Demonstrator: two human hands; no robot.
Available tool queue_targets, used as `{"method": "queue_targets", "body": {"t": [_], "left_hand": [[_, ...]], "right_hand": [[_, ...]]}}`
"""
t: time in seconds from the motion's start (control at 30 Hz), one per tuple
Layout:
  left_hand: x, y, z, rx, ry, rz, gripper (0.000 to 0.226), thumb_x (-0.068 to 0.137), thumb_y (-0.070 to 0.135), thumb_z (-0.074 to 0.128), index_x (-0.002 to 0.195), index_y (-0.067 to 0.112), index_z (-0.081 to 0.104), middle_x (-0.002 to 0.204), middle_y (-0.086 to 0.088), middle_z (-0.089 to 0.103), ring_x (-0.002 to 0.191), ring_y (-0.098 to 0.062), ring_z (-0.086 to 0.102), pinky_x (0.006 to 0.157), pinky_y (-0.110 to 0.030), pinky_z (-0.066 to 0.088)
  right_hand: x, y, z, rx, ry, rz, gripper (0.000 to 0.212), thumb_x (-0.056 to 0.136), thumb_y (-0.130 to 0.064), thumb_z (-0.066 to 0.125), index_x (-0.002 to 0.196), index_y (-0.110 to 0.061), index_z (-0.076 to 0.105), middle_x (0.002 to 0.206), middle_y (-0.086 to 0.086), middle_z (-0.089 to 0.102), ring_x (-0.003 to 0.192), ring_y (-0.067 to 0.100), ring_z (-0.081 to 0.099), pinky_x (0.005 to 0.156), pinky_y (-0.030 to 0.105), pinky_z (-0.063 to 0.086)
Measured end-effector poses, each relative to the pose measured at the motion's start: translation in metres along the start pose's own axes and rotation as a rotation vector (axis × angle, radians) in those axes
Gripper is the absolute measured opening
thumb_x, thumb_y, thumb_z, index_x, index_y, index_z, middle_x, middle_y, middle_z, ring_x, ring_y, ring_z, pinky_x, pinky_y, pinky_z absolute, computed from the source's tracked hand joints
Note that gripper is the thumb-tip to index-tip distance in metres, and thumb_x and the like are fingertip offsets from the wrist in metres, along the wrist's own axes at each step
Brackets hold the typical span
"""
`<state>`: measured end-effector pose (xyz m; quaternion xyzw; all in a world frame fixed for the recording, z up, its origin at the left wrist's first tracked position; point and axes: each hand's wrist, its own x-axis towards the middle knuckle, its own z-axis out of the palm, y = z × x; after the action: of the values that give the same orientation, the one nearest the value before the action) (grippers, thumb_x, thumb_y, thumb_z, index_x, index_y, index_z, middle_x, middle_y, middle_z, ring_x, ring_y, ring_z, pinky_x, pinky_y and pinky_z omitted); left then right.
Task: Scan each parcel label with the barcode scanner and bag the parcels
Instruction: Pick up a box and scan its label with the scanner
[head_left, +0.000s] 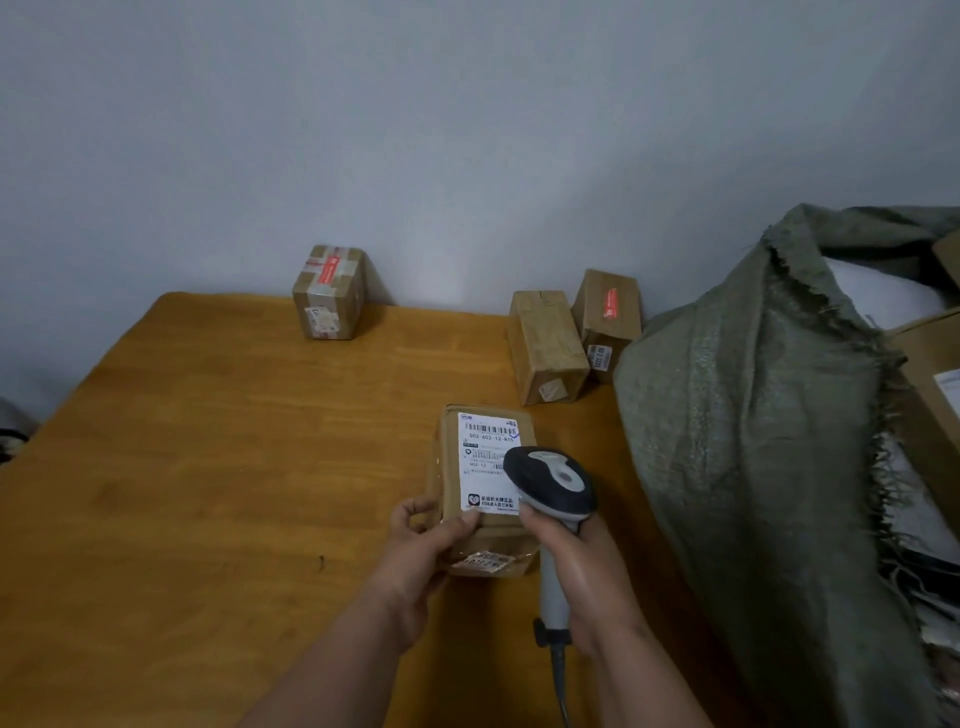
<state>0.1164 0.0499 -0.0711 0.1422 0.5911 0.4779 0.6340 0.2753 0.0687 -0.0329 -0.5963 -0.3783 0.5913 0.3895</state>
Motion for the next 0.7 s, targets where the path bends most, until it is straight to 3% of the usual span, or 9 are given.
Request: {"method": "queue_targets", "body": {"t": [0.13, 0.23, 0.4, 0.5, 0.7], "left_hand": [[-0.009, -0.005, -0.009, -0.037, -0.027, 0.060, 0.121, 0.046, 0.018, 0.088, 0.148, 0.037, 0.027, 0.126, -0.008, 0.060, 0.105, -0.025, 0.063, 0.075, -0.032, 0.046], [-0.018, -0.009, -0.007, -0.044, -0.056, 0.092, 0.141, 0.041, 0.006, 0.094, 0.155, 0.037, 0.018, 0.130, -0.004, 0.058, 0.110, -0.025, 0.062, 0.081, -0.032, 0.049], [-0.036, -0.010, -0.001, -0.069, -0.049, 0.200, 0.132, 0.047, 0.007, 0.093, 0.156, 0.032, 0.023, 0.132, 0.003, 0.060, 0.116, -0.022, 0.061, 0.097, -0.040, 0.050], [-0.050, -0.008, 0.001, -0.064, -0.046, 0.260, 0.131, 0.043, 0.014, 0.091, 0.155, 0.032, 0.025, 0.130, 0.003, 0.061, 0.121, -0.025, 0.058, 0.110, -0.049, 0.042], [-0.073, -0.011, 0.007, -0.056, -0.043, 0.314, 0.126, 0.049, 0.009, 0.090, 0.155, 0.030, 0.026, 0.135, -0.001, 0.057, 0.122, -0.027, 0.056, 0.111, -0.052, 0.039]], "right_hand": [[-0.014, -0.020, -0.012, 0.032, -0.014, -0.055, 0.027, 0.084, -0.021, 0.079, 0.105, -0.033, 0.069, 0.087, -0.021, 0.076, 0.077, -0.007, 0.070, 0.068, 0.024, 0.047], [-0.026, -0.035, -0.019, 0.040, -0.082, -0.040, 0.022, 0.084, -0.018, 0.076, 0.103, -0.028, 0.072, 0.089, -0.010, 0.079, 0.077, 0.003, 0.073, 0.072, 0.030, 0.048], [-0.047, -0.049, -0.029, 0.013, -0.113, -0.061, 0.021, 0.079, -0.019, 0.078, 0.099, -0.023, 0.073, 0.077, -0.008, 0.076, 0.068, 0.009, 0.069, 0.066, 0.029, 0.045], [-0.059, -0.055, -0.034, -0.012, -0.130, -0.079, 0.025, 0.079, -0.021, 0.078, 0.103, -0.019, 0.072, 0.072, -0.010, 0.074, 0.068, 0.008, 0.068, 0.065, 0.029, 0.045], [-0.080, -0.064, -0.043, -0.038, -0.179, -0.153, 0.019, 0.083, -0.013, 0.073, 0.097, -0.026, 0.072, 0.067, -0.016, 0.073, 0.060, -0.006, 0.066, 0.068, 0.029, 0.042]]}}
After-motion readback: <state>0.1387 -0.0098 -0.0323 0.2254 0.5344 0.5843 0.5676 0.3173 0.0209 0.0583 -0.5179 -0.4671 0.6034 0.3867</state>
